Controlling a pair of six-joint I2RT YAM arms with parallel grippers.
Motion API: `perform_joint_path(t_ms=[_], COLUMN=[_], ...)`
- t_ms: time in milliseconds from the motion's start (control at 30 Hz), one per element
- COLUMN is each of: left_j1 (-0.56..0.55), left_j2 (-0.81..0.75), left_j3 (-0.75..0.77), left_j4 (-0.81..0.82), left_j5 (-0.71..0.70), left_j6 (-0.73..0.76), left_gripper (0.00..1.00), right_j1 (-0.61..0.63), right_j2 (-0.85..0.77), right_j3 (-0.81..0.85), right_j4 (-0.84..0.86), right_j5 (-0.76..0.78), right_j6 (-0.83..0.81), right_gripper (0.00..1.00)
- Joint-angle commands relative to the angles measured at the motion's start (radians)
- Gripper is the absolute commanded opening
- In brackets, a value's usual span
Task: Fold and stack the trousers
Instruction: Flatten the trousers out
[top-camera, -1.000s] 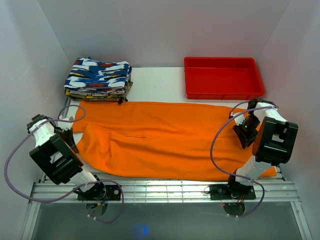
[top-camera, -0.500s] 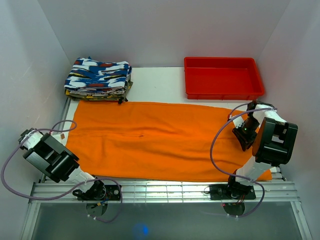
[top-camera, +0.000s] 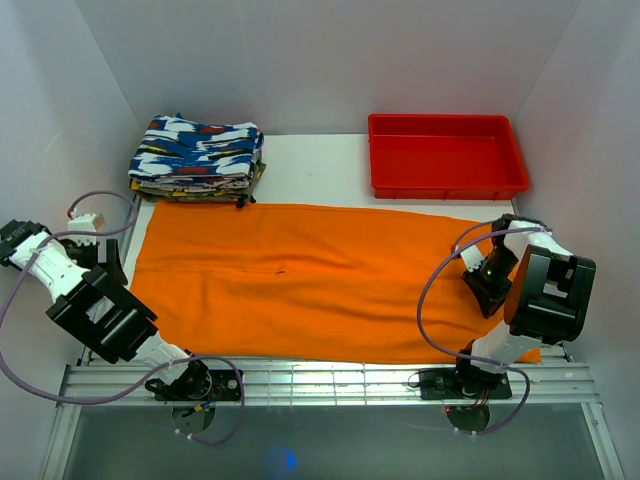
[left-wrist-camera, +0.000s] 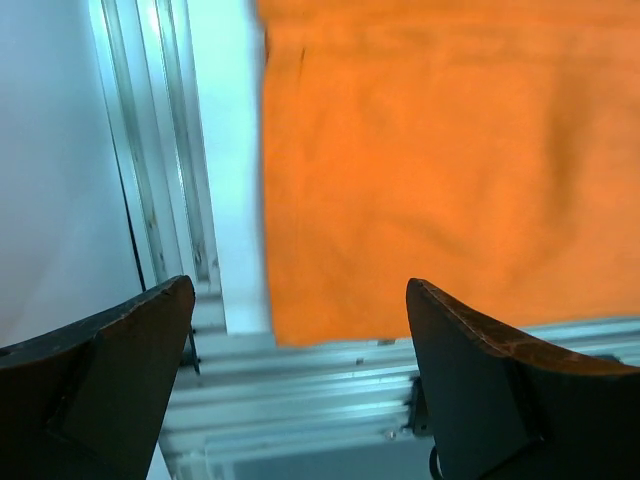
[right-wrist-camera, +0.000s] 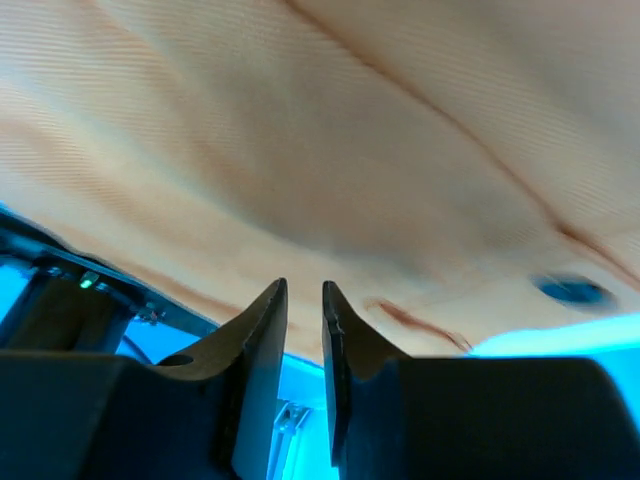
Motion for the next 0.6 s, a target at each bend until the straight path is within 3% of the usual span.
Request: perform_joint_path(t_ms=[0, 167, 200, 233, 333, 367, 467, 500, 567], left_j1=[-0.01, -0.012, -0.012, -0.015, -0.07, -0.122, -0.174, -0.188, -0.251], left_j2=[-0.104, -0.213, -0.215, -0.21, -0.112, -0.025, 0.121, 0.206, 0.268], left_j3=[0.084, 0.073, 0.079, 0.087, 0.2, 0.24, 0.384, 0.412, 0.455], left_j4=[-0.002, 0.297, 0.339, 0.392, 0.384, 0.374, 0.305, 0.284, 0.255], left_j5=[0.264, 0.496, 0.511, 0.528, 0.554, 0.501, 0.49, 0.485, 0.45], left_j6=[-0.021, -0.285, -0.375, -0.394, -0.434, -0.457, -0.528, -0.528, -0.532], left_gripper=[0.98, 0.98, 0.98, 0.98, 0.98, 0.94, 0.88, 0.84, 0.74], right_j1=[-0.001, -0.005, -0.005, -0.005, -0.002, -0.002, 0.002, 0.002, 0.004], right_j2=[-0.068, -0.042, -0.042, -0.045, -0.043, -0.028, 0.047, 0.076, 0.188], right_j3=[0.21, 0.574, 0.626, 0.695, 0.743, 0.749, 0.787, 0.806, 0.909], right_j4=[-0.058, -0.106, -0.097, -0.042, 0.058, 0.126, 0.181, 0.169, 0.037], right_j5=[-0.115, -0.328, -0.354, -0.394, -0.409, -0.411, -0.399, -0.403, -0.445], right_j6=[-0.02, 0.029, 0.038, 0.052, 0.142, 0.183, 0.259, 0.261, 0.212], right_gripper=[0.27, 0.4, 0.46, 0.6, 0.78, 0.77, 0.61, 0.53, 0.49])
